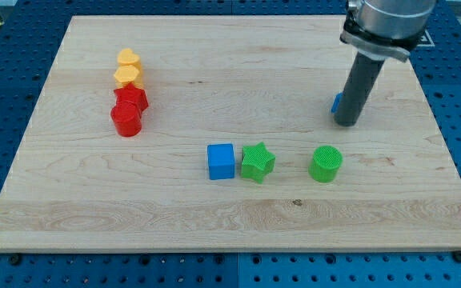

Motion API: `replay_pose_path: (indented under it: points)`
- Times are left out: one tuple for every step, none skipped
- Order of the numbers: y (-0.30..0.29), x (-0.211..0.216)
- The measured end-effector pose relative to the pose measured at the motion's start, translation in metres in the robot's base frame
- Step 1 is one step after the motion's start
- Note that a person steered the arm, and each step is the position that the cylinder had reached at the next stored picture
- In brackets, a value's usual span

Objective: Push the blue triangle upwards

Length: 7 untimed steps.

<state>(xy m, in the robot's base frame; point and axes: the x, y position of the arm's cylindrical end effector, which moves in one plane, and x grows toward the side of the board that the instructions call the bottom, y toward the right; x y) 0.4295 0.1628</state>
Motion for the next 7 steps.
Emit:
replay_pose_path:
  points:
    - [0.000,-0.037]
    - [0.000,-0.073]
    - [0.000,-0.083]
    - [-0.010,-0.066]
    - [0.000,-0.039]
    - [0.026,-0.047]
    - [0.037,-0.071]
